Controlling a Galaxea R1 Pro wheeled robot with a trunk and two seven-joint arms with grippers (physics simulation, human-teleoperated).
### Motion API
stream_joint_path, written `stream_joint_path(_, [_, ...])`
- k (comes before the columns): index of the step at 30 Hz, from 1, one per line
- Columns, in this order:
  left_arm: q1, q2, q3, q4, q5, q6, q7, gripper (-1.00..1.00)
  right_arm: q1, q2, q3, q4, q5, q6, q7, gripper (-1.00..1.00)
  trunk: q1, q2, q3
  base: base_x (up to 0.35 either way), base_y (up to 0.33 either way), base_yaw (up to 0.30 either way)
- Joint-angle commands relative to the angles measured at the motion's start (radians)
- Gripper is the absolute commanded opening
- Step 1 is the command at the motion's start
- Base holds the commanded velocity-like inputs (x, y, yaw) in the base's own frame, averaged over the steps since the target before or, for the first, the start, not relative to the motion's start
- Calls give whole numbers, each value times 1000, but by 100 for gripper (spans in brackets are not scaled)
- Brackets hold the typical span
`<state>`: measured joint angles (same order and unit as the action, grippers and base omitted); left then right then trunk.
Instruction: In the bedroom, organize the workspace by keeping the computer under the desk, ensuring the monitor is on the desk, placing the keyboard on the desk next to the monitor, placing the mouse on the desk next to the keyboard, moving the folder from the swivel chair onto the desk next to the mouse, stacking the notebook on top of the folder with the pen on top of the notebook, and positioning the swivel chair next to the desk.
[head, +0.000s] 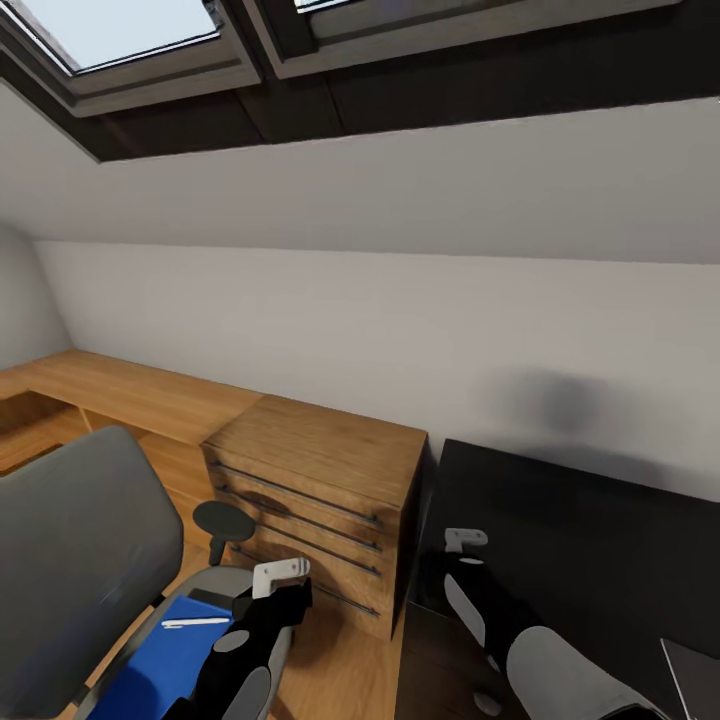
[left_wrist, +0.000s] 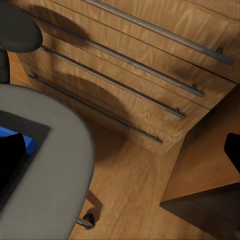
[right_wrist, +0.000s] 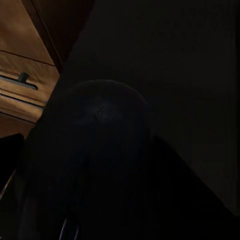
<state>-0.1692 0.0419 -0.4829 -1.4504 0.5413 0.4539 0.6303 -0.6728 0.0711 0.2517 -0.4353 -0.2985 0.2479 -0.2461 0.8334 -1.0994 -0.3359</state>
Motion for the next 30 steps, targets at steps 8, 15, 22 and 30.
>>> stream_joint_path(8, [-2,1,-2,3,7,3,10,100,30,-59,2,-341,-12,77,-34,-100,-31,55,24,0,0,0])
stream_joint_path(15, [-2,1,2,10,5,3,11,100,299,-114,-90,-962,-72,293,-161,-100,-58,104,46,-73,0,0])
stream_joint_path(22, [-2,0,0,10,6,3,11,100,323,-116,-101,-1005,-79,292,-169,-100,-84,153,68,-320,0,0])
stream_joint_path(30, [-1,-1,-1,17,6,5,11,100,325,-105,-102,-1019,-80,286,-168,-100,-115,209,93,-211,0,-7])
